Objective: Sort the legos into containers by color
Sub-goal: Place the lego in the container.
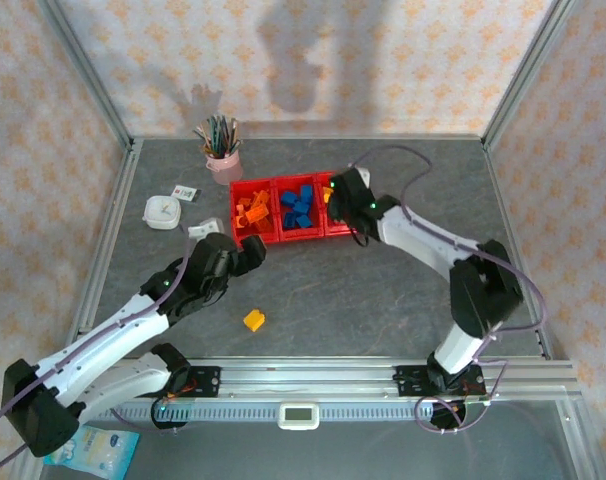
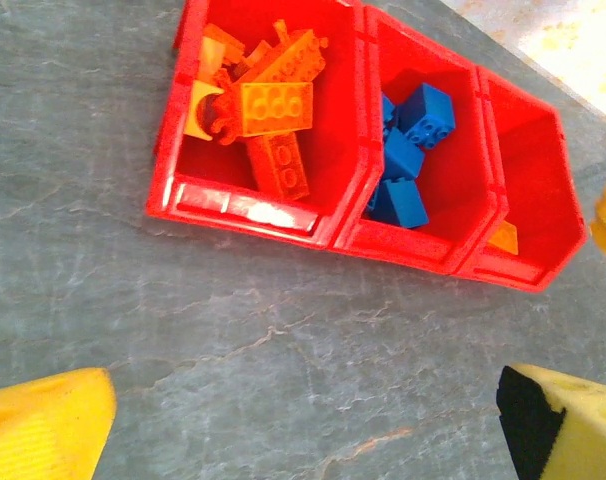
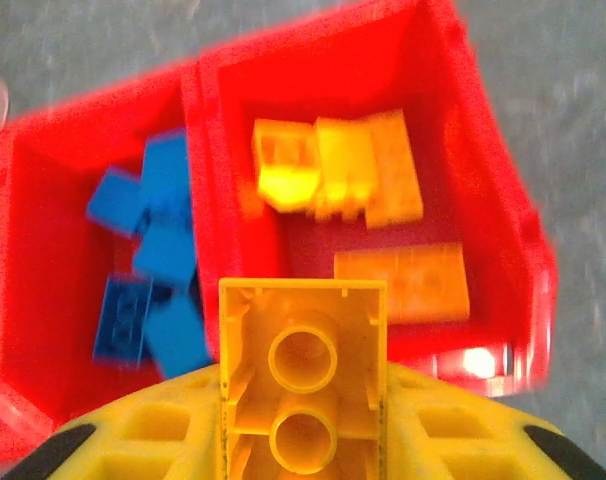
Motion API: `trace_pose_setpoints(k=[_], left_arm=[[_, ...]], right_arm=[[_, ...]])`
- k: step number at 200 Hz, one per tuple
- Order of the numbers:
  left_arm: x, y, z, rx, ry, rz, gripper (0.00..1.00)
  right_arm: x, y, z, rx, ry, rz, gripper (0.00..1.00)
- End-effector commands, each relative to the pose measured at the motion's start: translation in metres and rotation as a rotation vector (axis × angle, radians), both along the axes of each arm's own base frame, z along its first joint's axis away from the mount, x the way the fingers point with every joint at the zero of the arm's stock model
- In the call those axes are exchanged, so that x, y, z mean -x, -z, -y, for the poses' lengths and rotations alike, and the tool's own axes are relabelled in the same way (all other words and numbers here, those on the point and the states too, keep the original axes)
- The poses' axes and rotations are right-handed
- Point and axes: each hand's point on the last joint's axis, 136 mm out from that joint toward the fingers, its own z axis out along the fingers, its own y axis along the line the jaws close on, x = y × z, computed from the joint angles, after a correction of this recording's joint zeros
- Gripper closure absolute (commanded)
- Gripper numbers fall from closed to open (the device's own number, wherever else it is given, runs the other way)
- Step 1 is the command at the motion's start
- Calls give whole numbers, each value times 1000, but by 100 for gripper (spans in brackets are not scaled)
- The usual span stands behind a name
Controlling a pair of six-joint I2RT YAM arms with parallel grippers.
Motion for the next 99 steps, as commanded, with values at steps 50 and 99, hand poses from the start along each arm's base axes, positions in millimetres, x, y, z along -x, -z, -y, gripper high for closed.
trace_pose_setpoints(k=[50, 99], left_arm=[[-22, -16, 13, 13, 30, 52, 1], [-17, -19, 4, 10, 13, 55, 1]], right_arm=[[-85, 33, 10, 163, -11, -39, 52], [-46, 0, -16, 129, -92, 20, 39]])
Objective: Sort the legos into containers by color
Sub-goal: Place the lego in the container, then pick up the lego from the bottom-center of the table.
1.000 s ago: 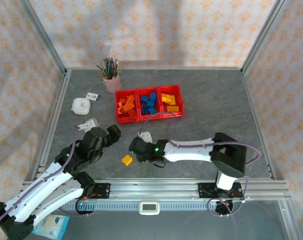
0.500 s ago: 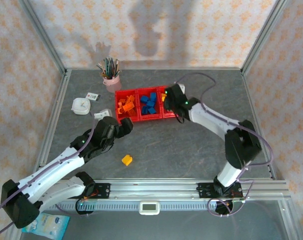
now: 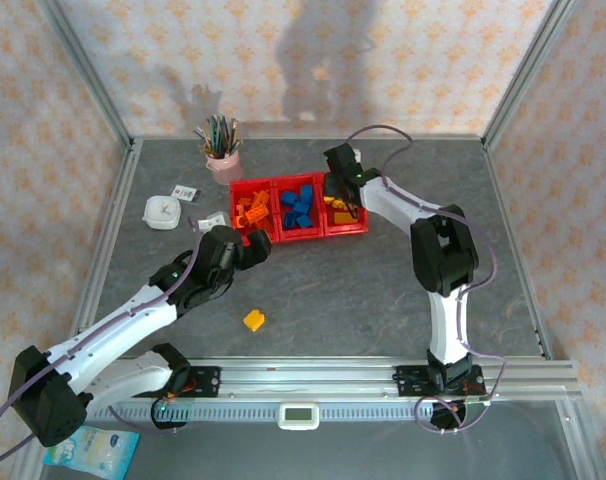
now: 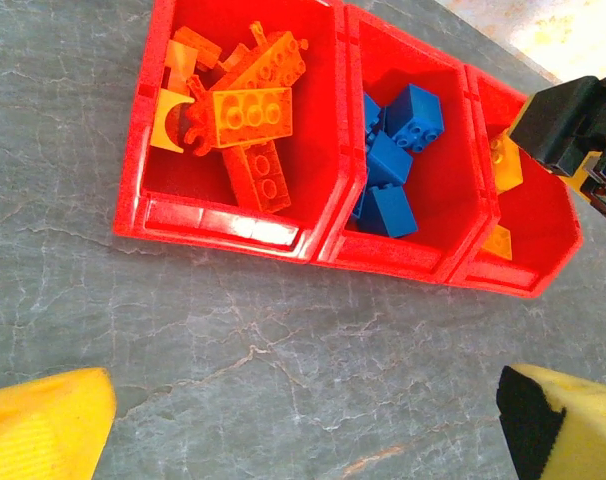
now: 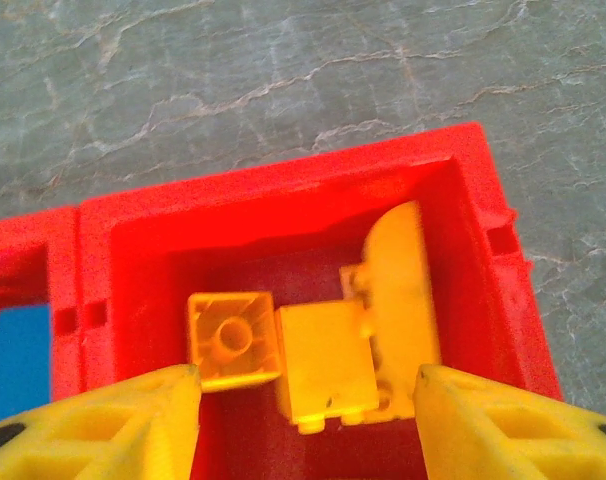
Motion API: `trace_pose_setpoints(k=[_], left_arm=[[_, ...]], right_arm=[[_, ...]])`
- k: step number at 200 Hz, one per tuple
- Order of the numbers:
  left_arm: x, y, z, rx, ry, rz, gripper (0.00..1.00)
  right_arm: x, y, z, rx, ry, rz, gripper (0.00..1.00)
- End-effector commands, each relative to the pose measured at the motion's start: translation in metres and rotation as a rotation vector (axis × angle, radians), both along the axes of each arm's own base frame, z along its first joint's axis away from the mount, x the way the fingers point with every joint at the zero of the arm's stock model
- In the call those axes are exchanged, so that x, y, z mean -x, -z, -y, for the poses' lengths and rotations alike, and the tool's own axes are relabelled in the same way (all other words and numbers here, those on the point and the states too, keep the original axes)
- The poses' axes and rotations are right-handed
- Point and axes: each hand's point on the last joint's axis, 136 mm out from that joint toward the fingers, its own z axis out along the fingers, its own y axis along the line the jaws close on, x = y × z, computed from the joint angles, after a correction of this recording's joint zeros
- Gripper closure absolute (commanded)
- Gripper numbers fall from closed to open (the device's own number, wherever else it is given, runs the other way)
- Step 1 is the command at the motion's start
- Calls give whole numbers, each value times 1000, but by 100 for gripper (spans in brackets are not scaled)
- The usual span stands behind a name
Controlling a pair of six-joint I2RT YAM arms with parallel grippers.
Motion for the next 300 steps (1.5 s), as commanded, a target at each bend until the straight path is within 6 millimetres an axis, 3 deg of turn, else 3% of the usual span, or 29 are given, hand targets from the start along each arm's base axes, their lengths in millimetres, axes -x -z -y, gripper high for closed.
trace_pose_setpoints(k=[1, 15, 41, 98, 149, 181, 224, 300], left_arm=[[-2, -21, -4, 14, -4, 52, 1], [2, -20, -10, 6, -18, 46, 1], [15, -16, -25, -13, -55, 27, 1], [49, -10, -63, -30, -158, -2, 1], [66, -7, -79, -3, -215, -13, 1], [71, -8, -85, 0, -241, -17, 1], [73, -11, -89, 9, -256, -6, 1], [72, -10, -89, 0, -256, -4, 1]], right_arm=[[31, -40, -19, 0, -68, 56, 39], [56, -46, -34, -5, -116, 71, 35], [109, -41, -60, -22, -211, 53, 31], [227, -10, -124, -38, -501, -6, 24], [303, 12, -177, -70, -683, -24, 18], [326, 29, -203, -70, -742, -46, 15], [326, 45, -220, -28, -765, -46, 15], [331, 80, -237, 18, -807, -110, 31]])
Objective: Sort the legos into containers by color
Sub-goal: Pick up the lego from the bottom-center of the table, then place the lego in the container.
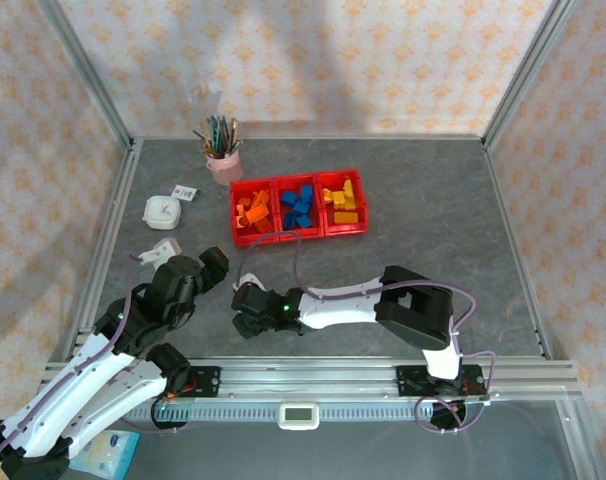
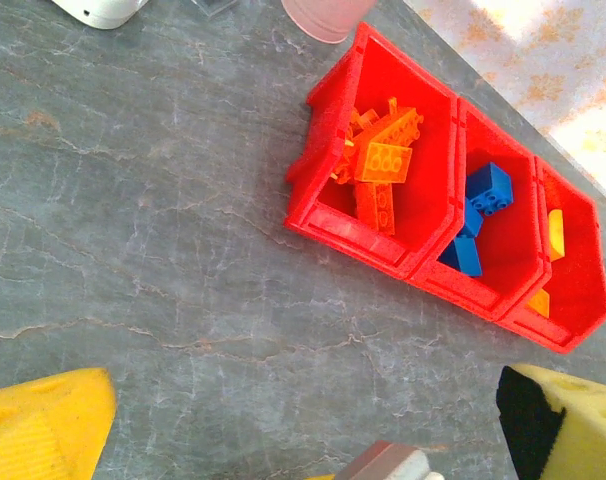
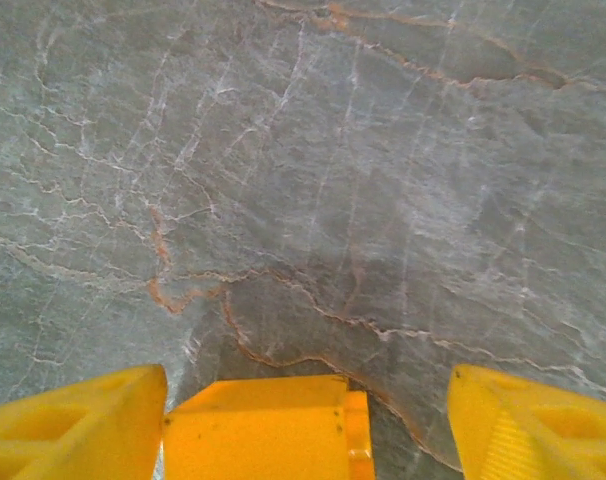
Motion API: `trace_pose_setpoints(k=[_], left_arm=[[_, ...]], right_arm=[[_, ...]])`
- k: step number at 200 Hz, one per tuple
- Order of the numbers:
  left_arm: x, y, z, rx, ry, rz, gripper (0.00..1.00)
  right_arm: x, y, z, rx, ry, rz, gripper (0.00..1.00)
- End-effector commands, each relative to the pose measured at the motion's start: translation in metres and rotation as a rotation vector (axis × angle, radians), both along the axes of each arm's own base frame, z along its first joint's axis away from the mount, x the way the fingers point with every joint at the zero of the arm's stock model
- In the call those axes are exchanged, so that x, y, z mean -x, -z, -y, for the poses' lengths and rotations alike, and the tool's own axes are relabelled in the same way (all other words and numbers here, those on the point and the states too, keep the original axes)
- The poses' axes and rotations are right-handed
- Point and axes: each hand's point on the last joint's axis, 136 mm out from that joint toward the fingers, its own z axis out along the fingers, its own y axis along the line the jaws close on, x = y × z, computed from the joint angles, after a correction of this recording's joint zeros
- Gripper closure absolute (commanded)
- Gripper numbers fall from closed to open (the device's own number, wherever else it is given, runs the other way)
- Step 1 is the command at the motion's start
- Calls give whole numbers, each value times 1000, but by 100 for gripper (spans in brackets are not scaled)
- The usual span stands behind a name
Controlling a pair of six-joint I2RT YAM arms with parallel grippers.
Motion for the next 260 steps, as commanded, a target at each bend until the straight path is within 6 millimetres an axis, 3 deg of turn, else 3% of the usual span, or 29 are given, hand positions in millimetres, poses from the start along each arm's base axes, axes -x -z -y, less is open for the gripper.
trace_pose_setpoints(k=[1, 50, 83, 117, 143, 198, 224, 260], left_arm=[[3, 6, -8, -31, -26, -17, 1], [0, 5, -5, -28, -16, -11, 1], [-5, 2, 1, -27, 5, -5, 1], [-13, -4, 9, -26, 37, 15, 1], [-22, -10, 20, -26, 69, 33, 1], [-56, -28, 49, -29, 143, 100, 1], [-72, -32, 64, -32, 171, 117, 1], [-91, -30, 80, -20, 199, 122, 1]], right_arm=[[2, 4, -10, 4, -11, -2, 32], [0, 2, -5, 8, 18, -1, 53], [-6, -24, 0, -34, 59, 10, 64], [-31, -57, 22, -108, 157, -16, 65], [-71, -77, 58, -139, 286, -16, 65], [-200, -109, 169, -151, 647, 86, 64], [-251, -121, 201, -124, 754, 163, 64], [-305, -117, 223, -89, 828, 222, 63]])
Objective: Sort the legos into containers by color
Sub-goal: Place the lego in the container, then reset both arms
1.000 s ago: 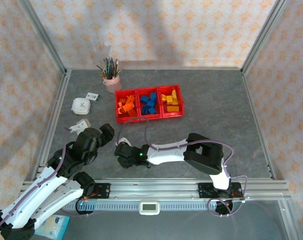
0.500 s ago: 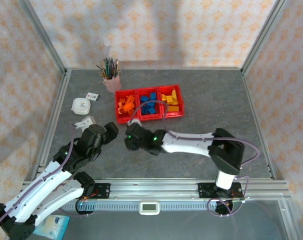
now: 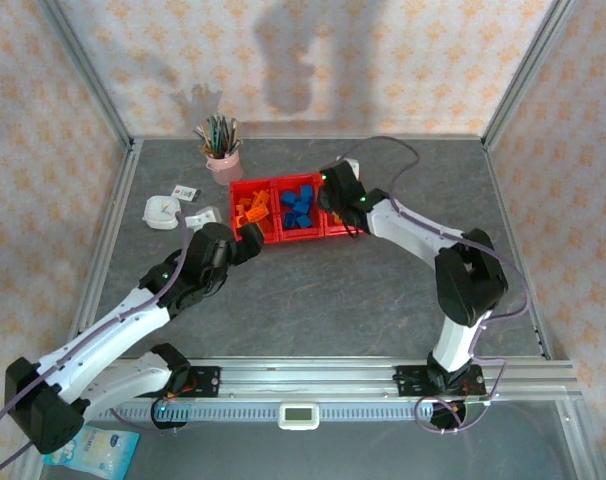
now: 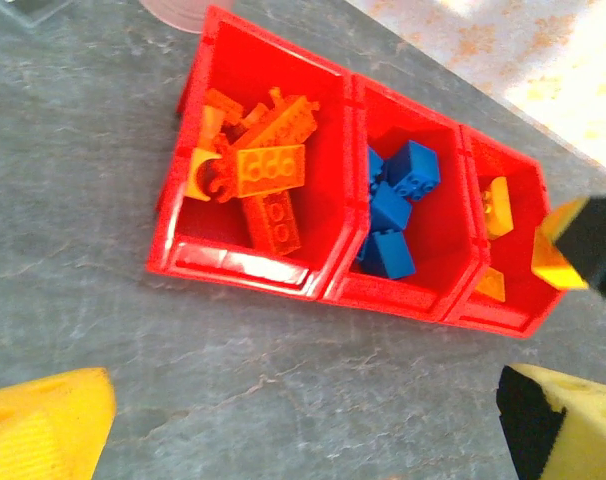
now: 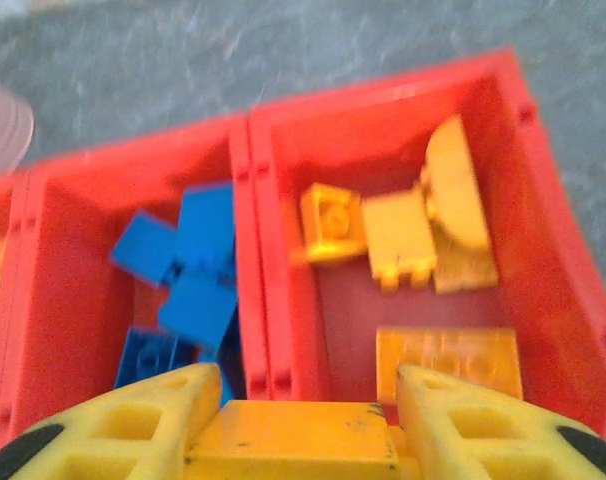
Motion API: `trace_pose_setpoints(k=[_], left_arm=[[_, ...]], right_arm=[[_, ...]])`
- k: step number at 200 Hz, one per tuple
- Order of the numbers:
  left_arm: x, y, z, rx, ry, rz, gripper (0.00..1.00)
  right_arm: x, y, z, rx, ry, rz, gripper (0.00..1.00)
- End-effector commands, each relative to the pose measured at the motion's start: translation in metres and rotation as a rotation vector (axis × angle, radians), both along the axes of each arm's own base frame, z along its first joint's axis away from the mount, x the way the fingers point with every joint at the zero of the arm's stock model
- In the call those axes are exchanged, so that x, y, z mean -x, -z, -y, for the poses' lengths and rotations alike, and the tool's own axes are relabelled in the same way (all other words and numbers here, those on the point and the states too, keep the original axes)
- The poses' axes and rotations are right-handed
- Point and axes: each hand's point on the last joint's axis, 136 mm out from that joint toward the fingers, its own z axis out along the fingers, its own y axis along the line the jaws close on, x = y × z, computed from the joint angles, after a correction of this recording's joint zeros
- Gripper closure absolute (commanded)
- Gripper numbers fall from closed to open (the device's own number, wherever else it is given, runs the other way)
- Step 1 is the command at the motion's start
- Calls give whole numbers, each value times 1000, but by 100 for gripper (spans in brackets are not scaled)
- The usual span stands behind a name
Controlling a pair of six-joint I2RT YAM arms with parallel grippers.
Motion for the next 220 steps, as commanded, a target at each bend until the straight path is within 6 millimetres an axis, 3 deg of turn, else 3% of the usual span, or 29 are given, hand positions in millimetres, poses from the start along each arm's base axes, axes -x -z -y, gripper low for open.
trace_pose_setpoints(k=[1, 16, 37, 64, 93, 100, 125, 152, 175, 198, 220], left_arm=[[-18, -21, 12, 35, 31, 74, 1], [-23, -19, 15, 39, 34, 75, 1], [-27, -15, 15, 39, 32, 66, 1], [-29, -13, 10, 31, 22, 68, 1], [-29, -17, -9, 5, -22, 110, 1], [-29, -19, -16, -6, -38, 125, 1], [-31, -24, -60, -90, -163, 169, 1], [-33, -22, -125, -228, -354, 224, 1], [-28, -13, -183, -387, -544, 256, 1], [-22, 9, -216, -497, -610, 306, 1], [-20, 27, -215, -524, -549, 401, 1]], right_arm=[[-31, 2, 15, 75, 51, 31, 63], [-46, 8, 19, 99, 69, 26, 60], [-57, 3, 14, 99, 48, 41, 45], [-56, -30, 13, 74, 26, 93, 29], [-36, -66, 38, 72, 81, 177, 7], [-29, -72, 49, 71, 108, 194, 0], [-6, -78, 107, 66, 265, 249, 0], [21, -56, 198, 129, 505, 325, 0], [42, -21, 262, 201, 637, 353, 0], [53, 9, 294, 263, 681, 378, 0], [57, 23, 299, 214, 627, 450, 0]])
